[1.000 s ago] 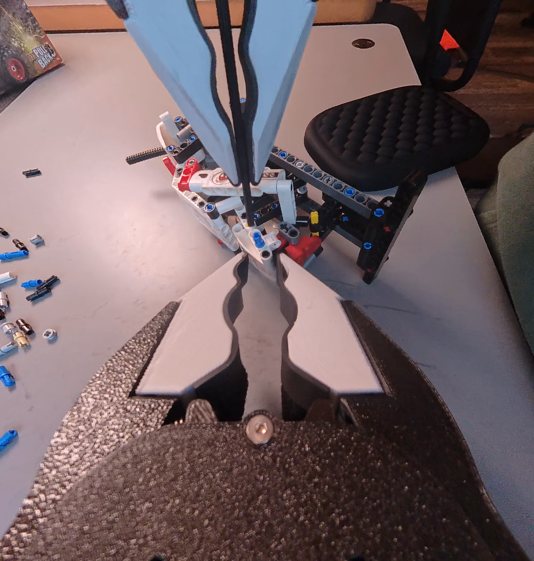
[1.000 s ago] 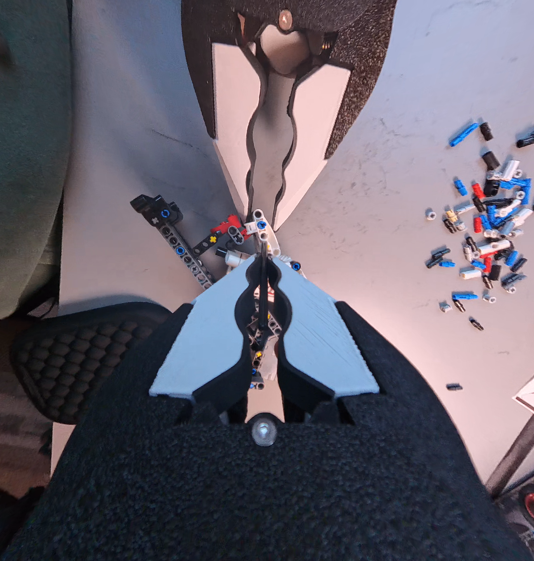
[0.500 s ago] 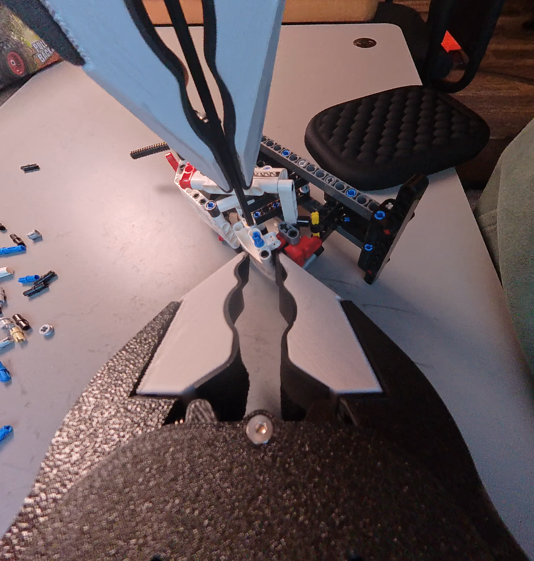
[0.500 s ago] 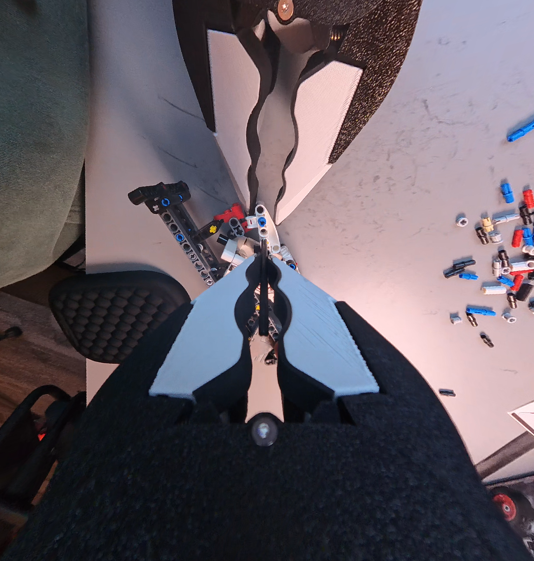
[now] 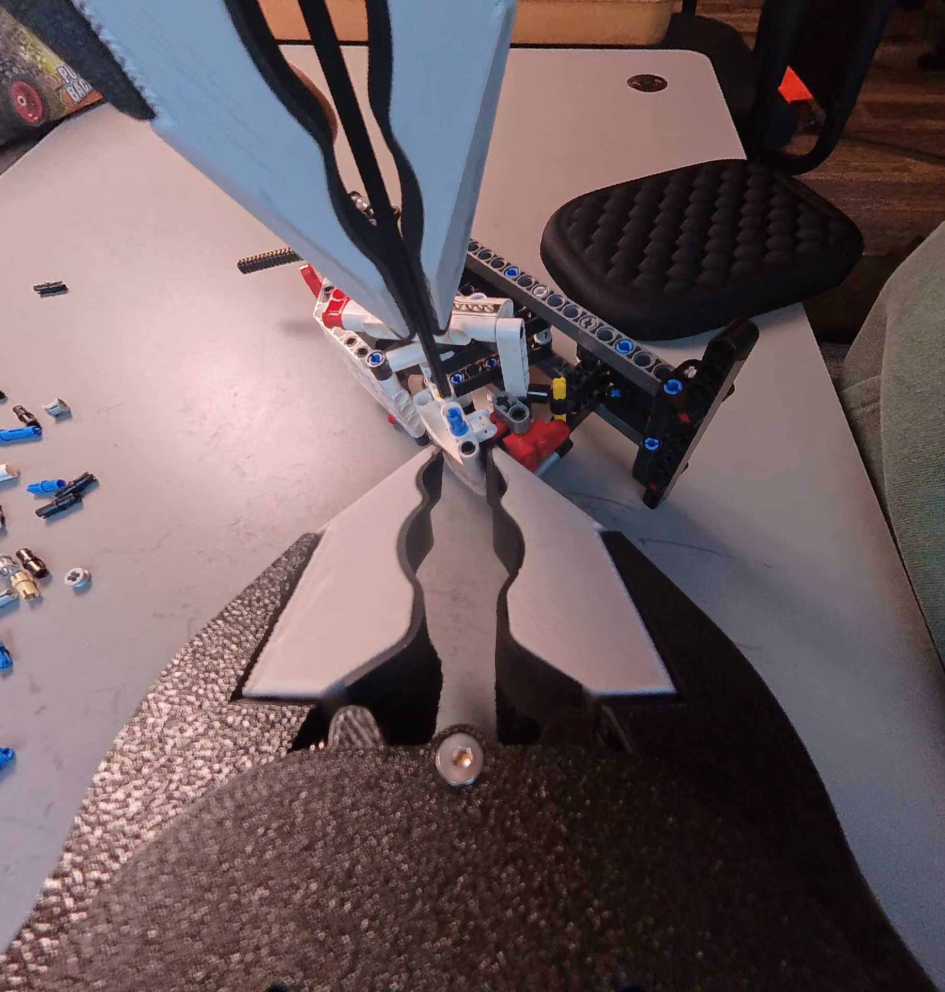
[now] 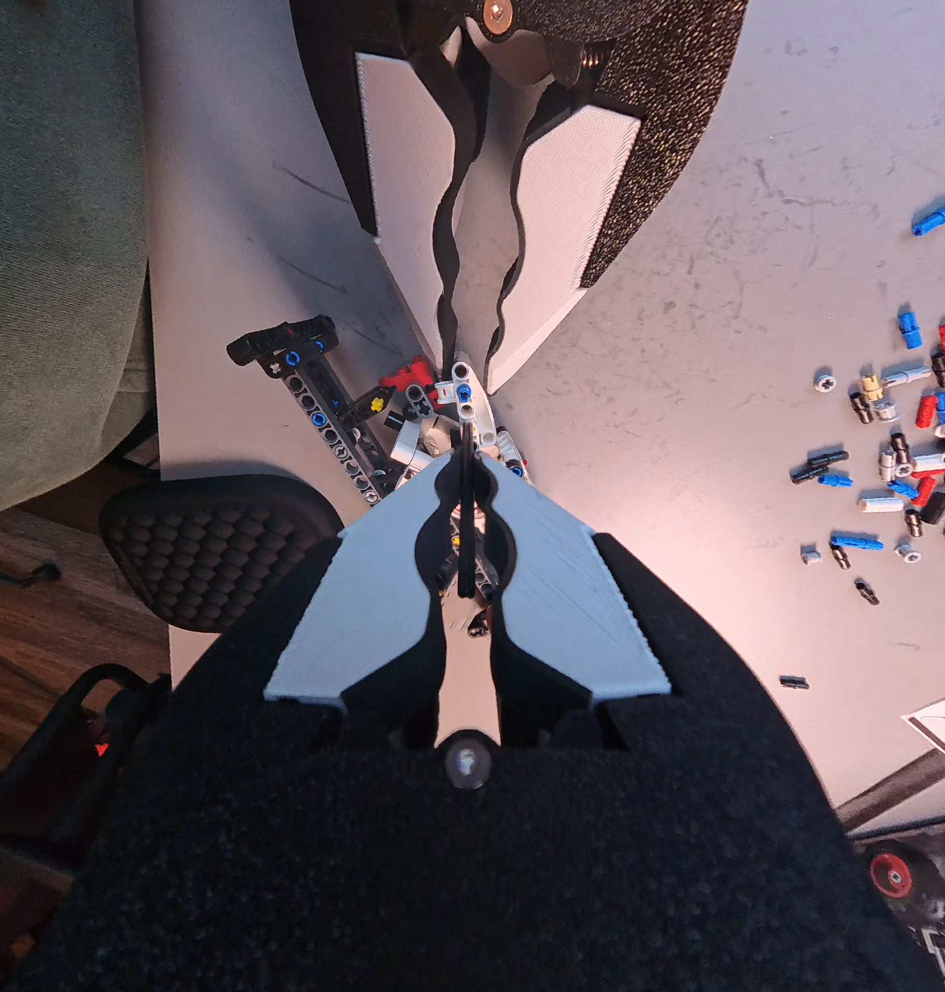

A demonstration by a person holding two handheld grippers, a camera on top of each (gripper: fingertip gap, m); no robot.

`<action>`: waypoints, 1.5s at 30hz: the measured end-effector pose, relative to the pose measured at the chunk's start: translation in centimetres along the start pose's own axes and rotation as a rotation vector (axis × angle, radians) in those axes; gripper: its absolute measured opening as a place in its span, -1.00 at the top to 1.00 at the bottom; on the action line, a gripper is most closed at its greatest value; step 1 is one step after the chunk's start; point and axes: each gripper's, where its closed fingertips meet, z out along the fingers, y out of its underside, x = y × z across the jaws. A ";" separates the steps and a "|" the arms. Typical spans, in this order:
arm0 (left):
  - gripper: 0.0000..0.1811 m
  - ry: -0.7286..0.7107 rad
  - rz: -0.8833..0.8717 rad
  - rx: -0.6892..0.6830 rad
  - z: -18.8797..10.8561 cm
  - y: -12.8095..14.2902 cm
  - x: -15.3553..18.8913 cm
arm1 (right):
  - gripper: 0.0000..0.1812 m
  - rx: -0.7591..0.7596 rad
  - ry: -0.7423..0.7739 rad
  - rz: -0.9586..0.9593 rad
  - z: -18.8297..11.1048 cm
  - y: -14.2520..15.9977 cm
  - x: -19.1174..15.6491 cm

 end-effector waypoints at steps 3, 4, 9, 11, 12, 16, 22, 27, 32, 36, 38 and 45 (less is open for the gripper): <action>0.84 -0.001 -0.002 0.000 0.0 0.0 0.0 | 0.98 -0.005 0.002 0.008 0.0 0.0 0.0; 0.84 -0.001 -0.002 -0.001 0.0 0.0 0.0 | 0.98 -0.008 0.000 0.010 0.0 0.0 0.0; 0.84 0.000 -0.003 -0.002 0.0 0.0 0.0 | 0.98 -0.023 0.001 0.010 0.0 0.2 0.0; 0.84 -0.001 -0.002 -0.003 0.0 0.0 0.0 | 0.98 -0.021 0.000 0.007 0.0 0.2 0.0; 0.84 0.000 -0.002 -0.003 0.0 0.0 0.0 | 0.98 -0.021 0.001 0.003 0.0 0.2 0.0; 0.84 0.000 -0.001 -0.001 0.0 0.0 0.0 | 0.98 -0.020 0.004 -0.039 0.0 0.2 -0.1; 0.84 0.024 0.009 0.004 0.0 0.0 0.1 | 0.99 -0.027 -0.005 -0.185 0.0 0.2 -0.1; 0.84 0.050 0.021 0.005 -0.1 0.0 0.2 | 0.99 -0.039 -0.031 -0.252 0.1 0.1 -0.2; 0.84 0.064 0.019 0.003 -0.2 0.1 0.2 | 0.98 -0.046 -0.038 -0.272 0.1 -0.1 -0.1; 0.85 0.065 0.019 0.000 -0.2 0.1 0.2 | 0.97 -0.053 -0.031 -0.297 0.1 -0.2 -0.1; 0.85 0.068 0.016 -0.001 -0.2 0.2 0.2 | 0.97 -0.054 -0.025 -0.317 0.1 -0.2 -0.1; 0.86 0.086 0.012 -0.031 0.1 0.5 0.4 | 0.97 -0.059 -0.055 -0.364 0.6 -0.3 -0.3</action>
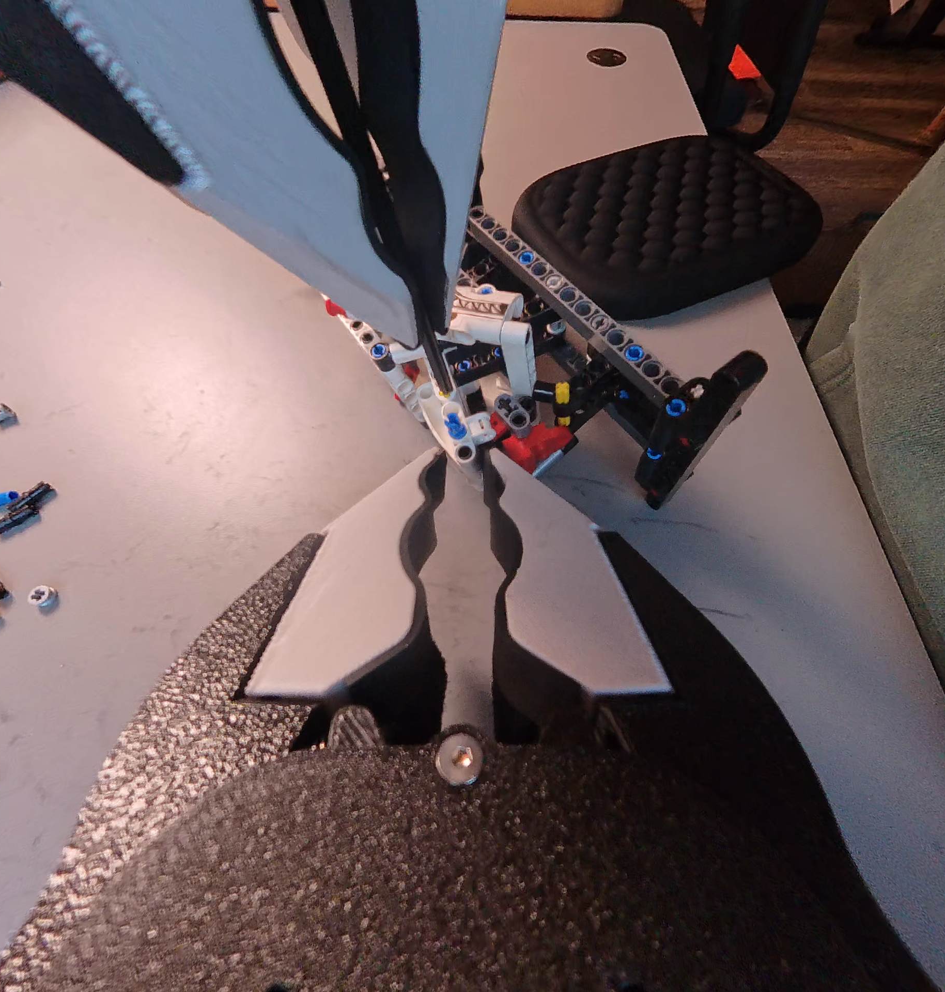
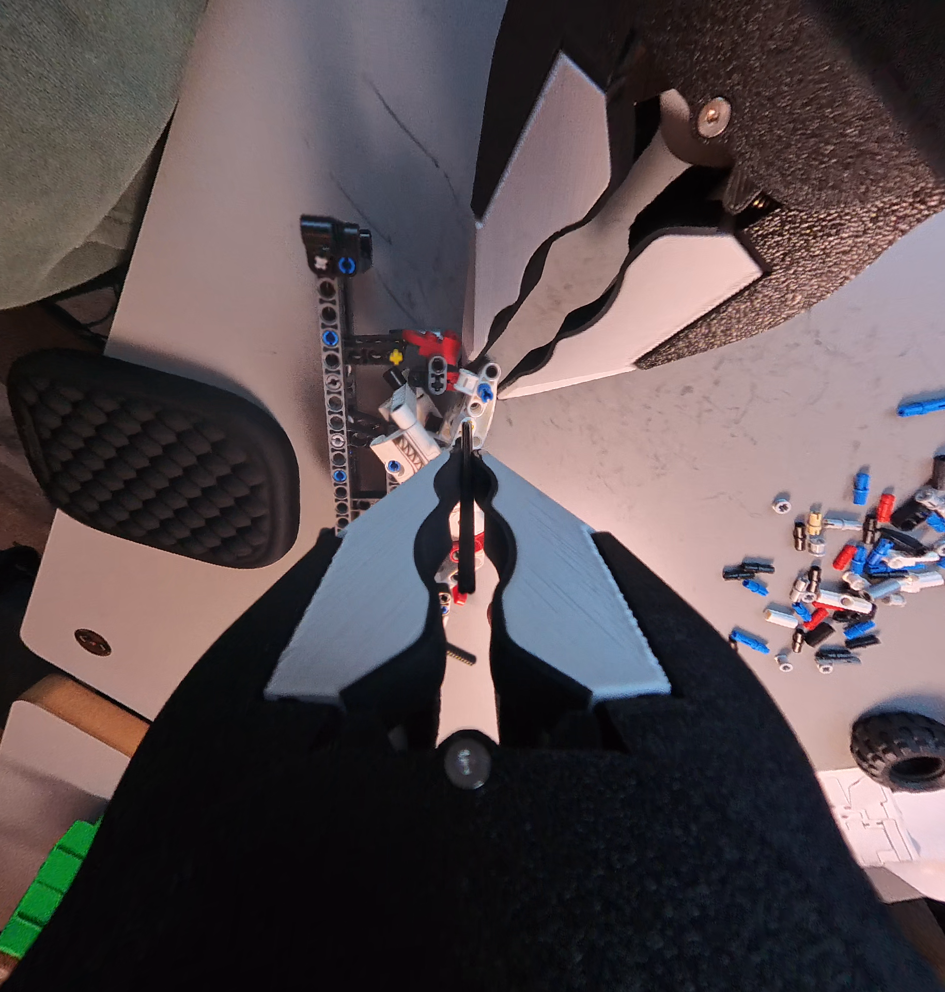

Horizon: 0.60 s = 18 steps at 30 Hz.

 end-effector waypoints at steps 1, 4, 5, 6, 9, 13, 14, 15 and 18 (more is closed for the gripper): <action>0.87 0.003 0.005 -0.013 0.1 0.2 0.1 | 0.97 -0.002 -0.007 -0.007 0.2 -0.1 -0.1; 0.88 0.005 0.021 -0.053 0.7 0.6 0.5 | 0.97 -0.005 -0.036 -0.017 0.8 -0.1 -0.5; 0.88 0.012 0.016 -0.054 0.8 0.6 0.7 | 0.97 0.001 -0.052 -0.009 0.9 -0.1 -0.6; 0.89 0.012 0.010 -0.053 0.8 0.5 0.7 | 0.97 0.001 -0.057 -0.001 0.8 0.0 -0.6; 0.90 0.006 0.000 -0.022 0.5 0.1 0.5 | 0.97 0.002 -0.074 0.020 0.5 0.0 -0.7; 0.91 -0.017 0.008 0.016 0.1 -0.6 0.2 | 0.97 0.028 -0.077 0.052 0.1 0.2 -0.8; 0.91 -0.023 0.016 0.016 0.1 -0.6 0.2 | 0.97 0.034 -0.070 0.057 0.0 0.2 -0.9; 0.91 -0.026 0.014 0.017 0.1 -0.6 0.2 | 0.97 0.036 -0.059 0.059 0.0 0.3 -0.9; 0.92 -0.032 0.021 0.014 0.1 -0.8 0.2 | 0.97 0.032 -0.040 0.060 0.0 0.4 -1.2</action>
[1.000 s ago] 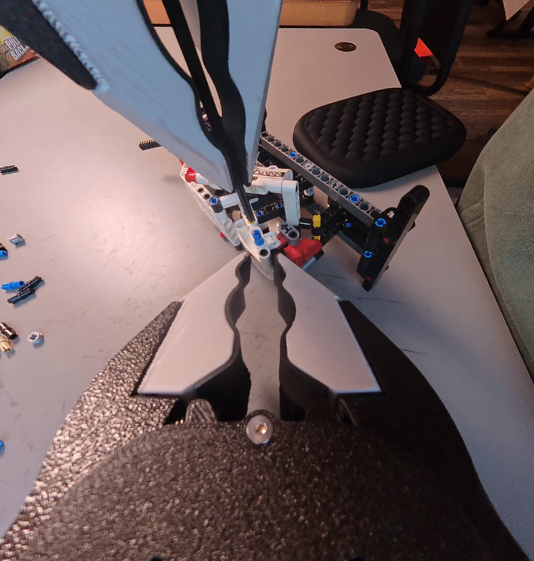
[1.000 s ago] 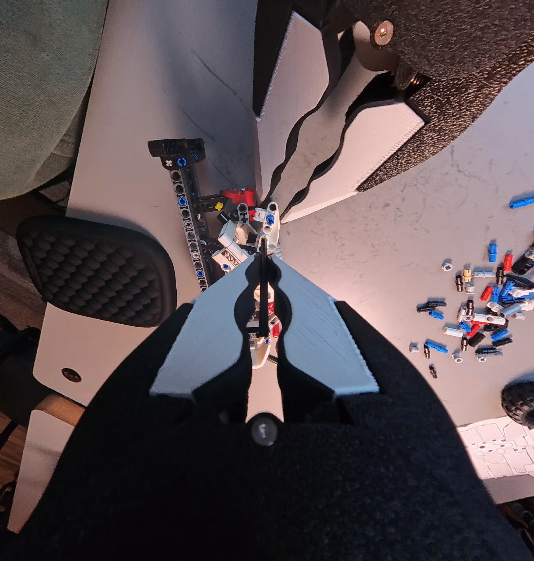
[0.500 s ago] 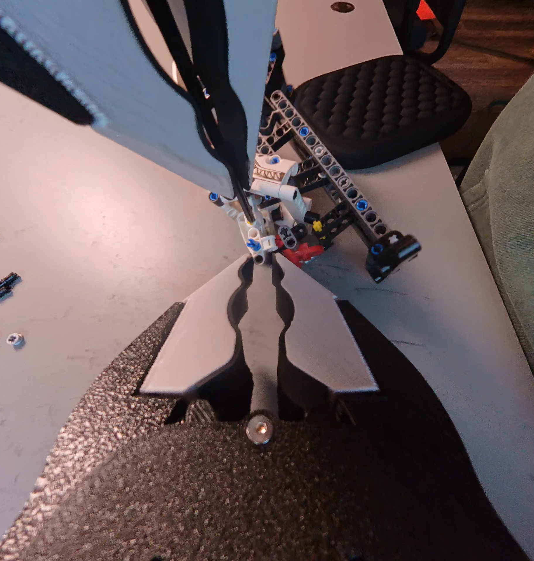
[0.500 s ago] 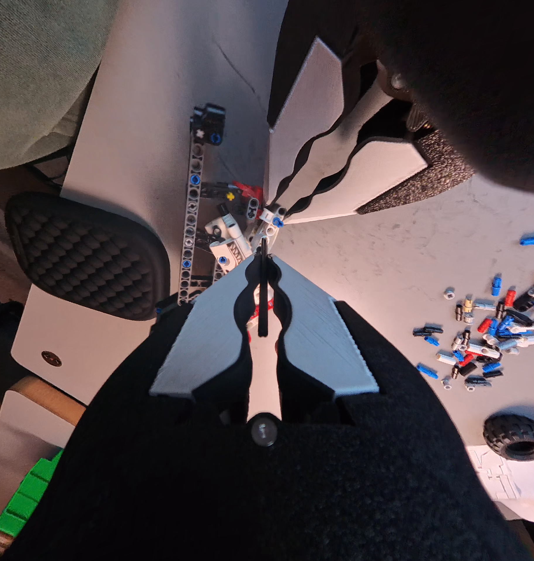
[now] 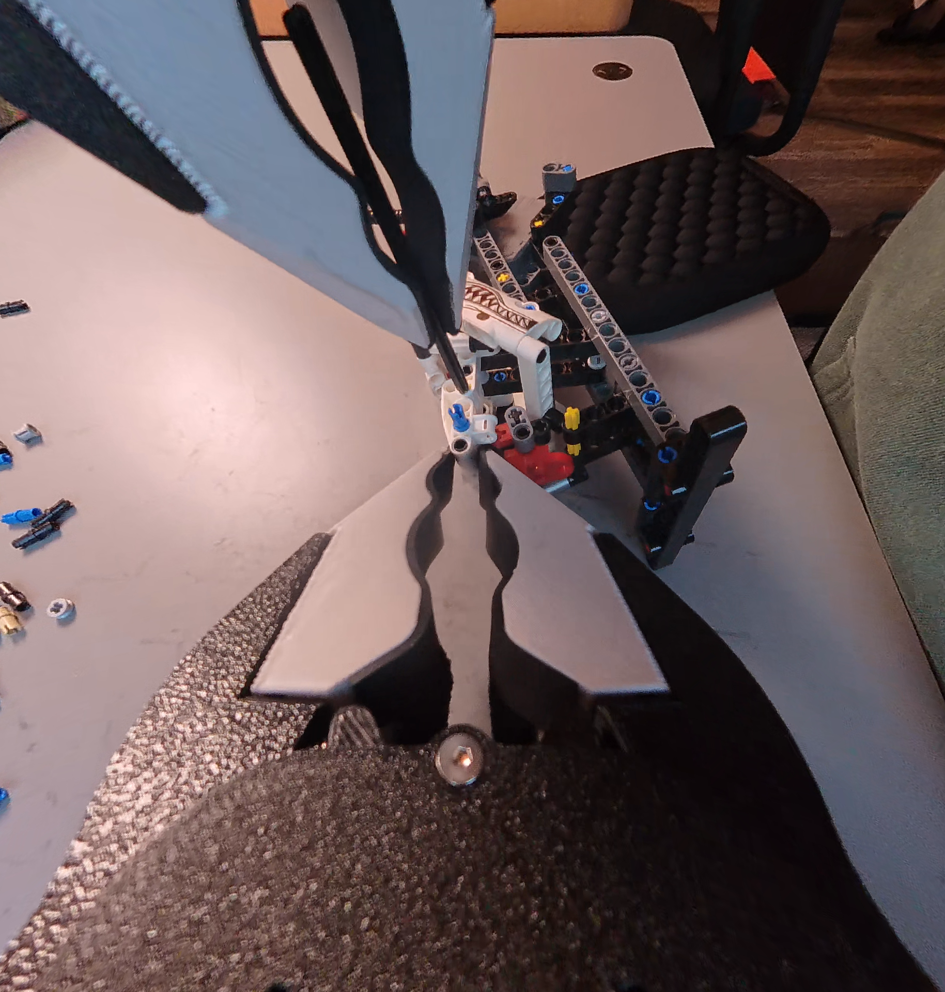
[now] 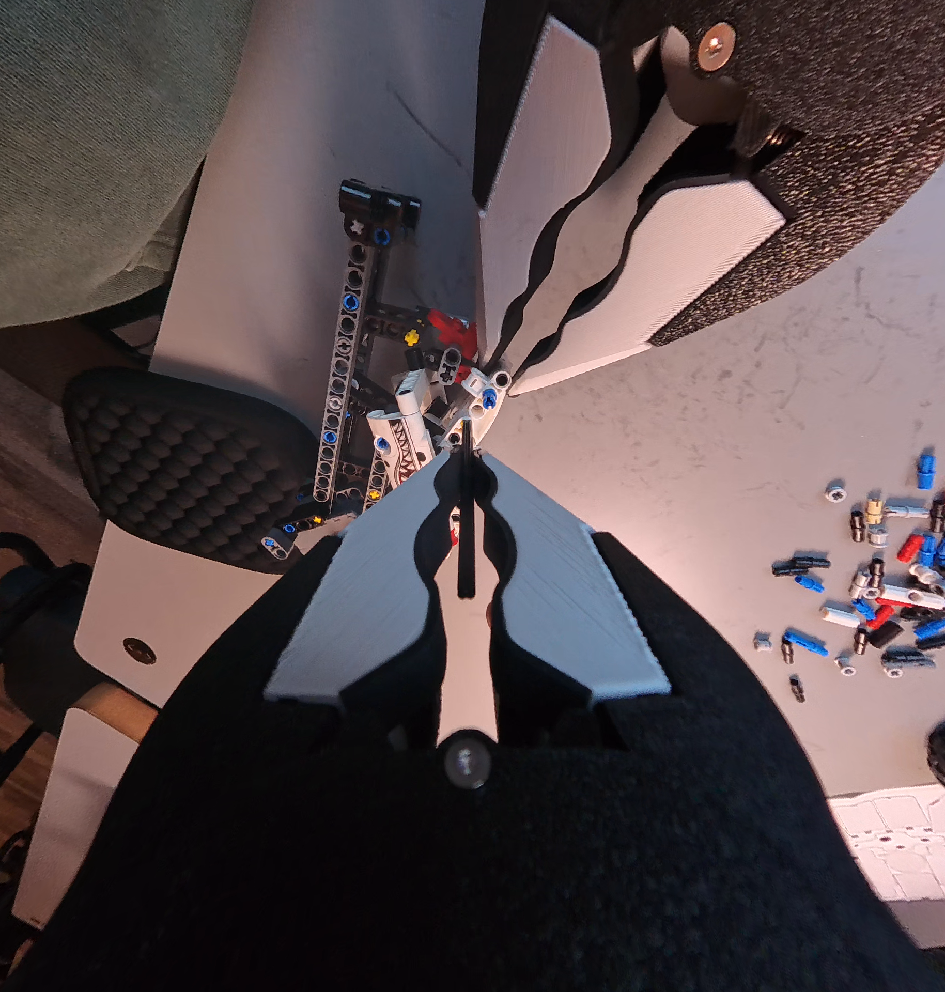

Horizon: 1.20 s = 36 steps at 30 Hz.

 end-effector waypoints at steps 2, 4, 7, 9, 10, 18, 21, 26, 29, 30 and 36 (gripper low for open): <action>0.92 0.002 -0.001 -0.002 0.1 0.0 0.0 | 0.97 -0.005 0.008 -0.001 0.0 0.1 -0.2; 0.92 -0.001 -0.003 -0.005 0.1 0.0 0.0 | 0.97 -0.013 0.018 -0.006 0.0 0.2 -0.3; 0.92 -0.003 0.003 -0.007 0.1 0.0 0.1 | 0.98 0.002 0.034 -0.003 0.1 0.0 -0.4; 0.92 -0.006 0.001 -0.006 0.1 -0.1 0.1 | 0.98 0.006 0.044 -0.007 0.1 -0.1 -0.4; 0.93 -0.008 0.001 -0.008 0.1 -0.1 0.1 | 0.98 0.008 0.047 -0.008 0.1 -0.1 -0.4; 0.93 -0.007 -0.008 -0.014 0.1 -0.2 0.1 | 0.98 0.028 0.047 -0.012 0.7 -0.4 -0.6; 0.93 -0.005 -0.009 -0.013 0.1 -0.3 0.1 | 0.98 0.054 0.049 0.010 0.8 -0.3 -0.6; 0.94 0.004 -0.007 -0.008 0.1 -0.6 0.3 | 0.97 0.092 0.044 0.046 2.0 0.0 -0.9; 0.93 0.003 -0.011 -0.010 0.1 -0.5 0.2 | 0.98 0.115 0.041 0.065 2.0 0.0 -0.7; 0.93 0.000 -0.022 -0.005 -0.1 -0.5 -0.1 | 0.98 0.120 0.051 0.068 2.0 0.0 -0.6; 0.93 0.023 -0.032 -0.006 0.1 -0.3 0.0 | 0.98 0.096 0.040 0.088 2.1 0.0 -0.6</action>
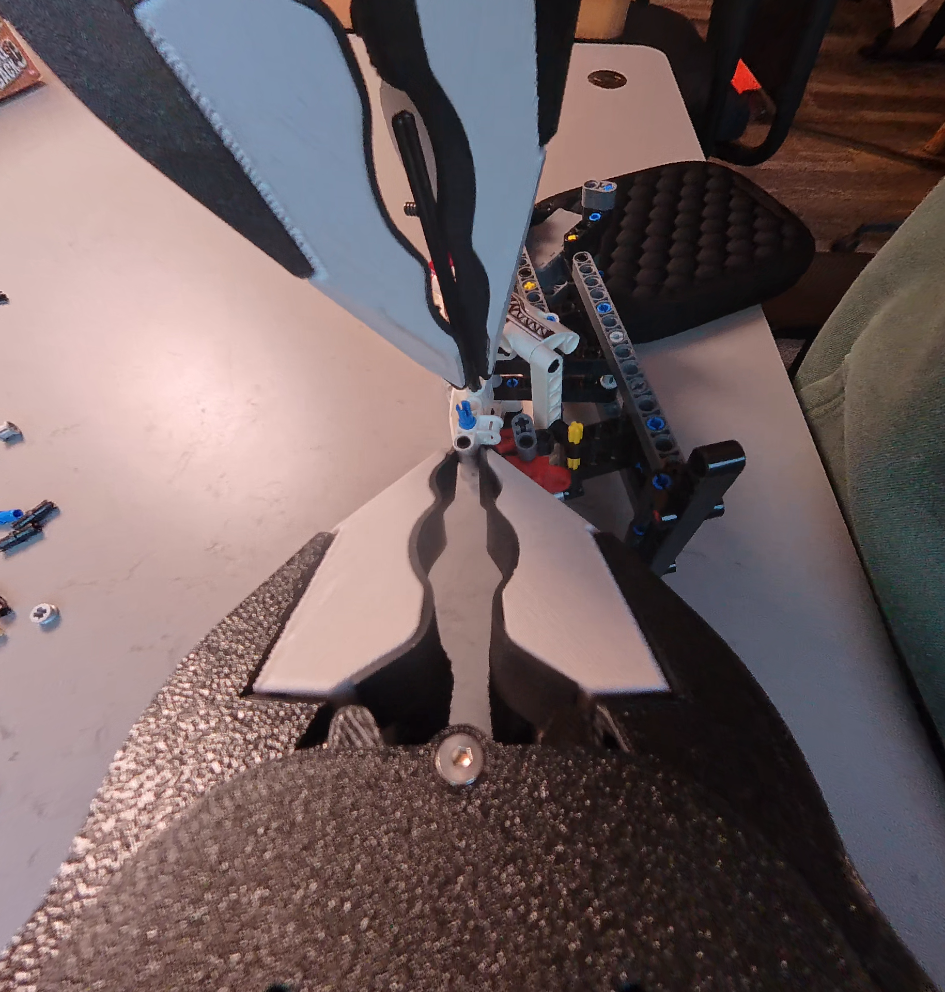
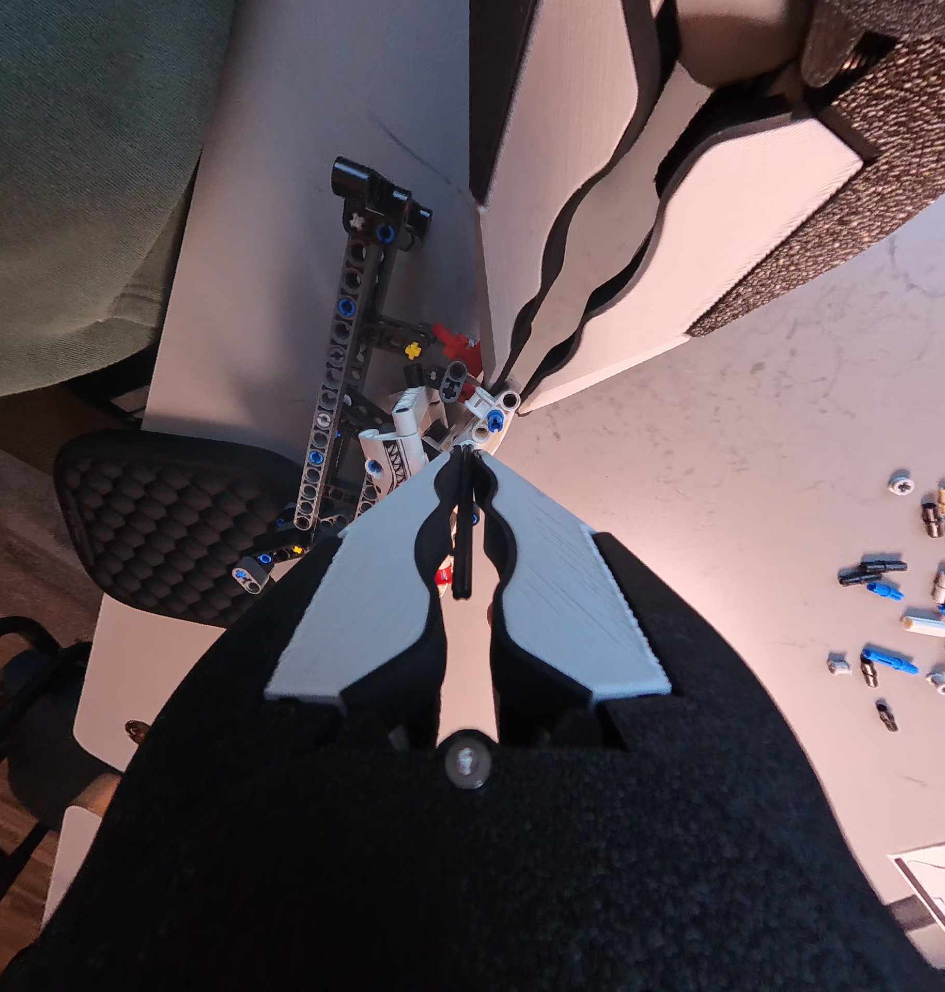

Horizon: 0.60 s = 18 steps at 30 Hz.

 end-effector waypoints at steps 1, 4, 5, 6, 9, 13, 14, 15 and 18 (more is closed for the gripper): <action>0.93 0.001 -0.002 0.001 0.0 0.0 0.0 | 0.98 -0.003 0.000 0.000 0.0 0.0 0.0; 0.93 0.005 -0.002 0.000 0.0 0.1 0.1 | 0.98 -0.001 -0.020 0.029 0.1 0.0 -0.1; 0.93 0.007 0.003 -0.004 0.1 0.1 0.3 | 0.98 -0.002 -0.029 0.025 0.2 -0.1 -0.2; 0.93 0.005 0.007 -0.007 0.1 0.1 0.3 | 0.98 -0.009 -0.032 0.018 0.2 -0.1 -0.3; 0.93 0.000 0.010 -0.010 0.1 0.1 0.4 | 0.98 -0.008 -0.028 0.020 0.4 -0.1 -0.4; 0.93 0.005 0.006 -0.011 0.1 0.0 0.6 | 0.98 -0.005 -0.030 0.035 0.6 -0.1 -0.6; 0.93 0.007 0.001 -0.013 0.1 0.1 0.6 | 0.97 -0.001 -0.028 0.050 0.6 -0.2 -0.5; 0.92 0.014 -0.005 -0.013 0.1 0.1 0.6 | 0.97 0.004 -0.029 0.071 0.6 -0.2 -0.5; 0.92 0.023 -0.014 0.000 0.1 0.0 0.6 | 0.95 0.022 -0.046 0.109 0.2 0.0 -0.6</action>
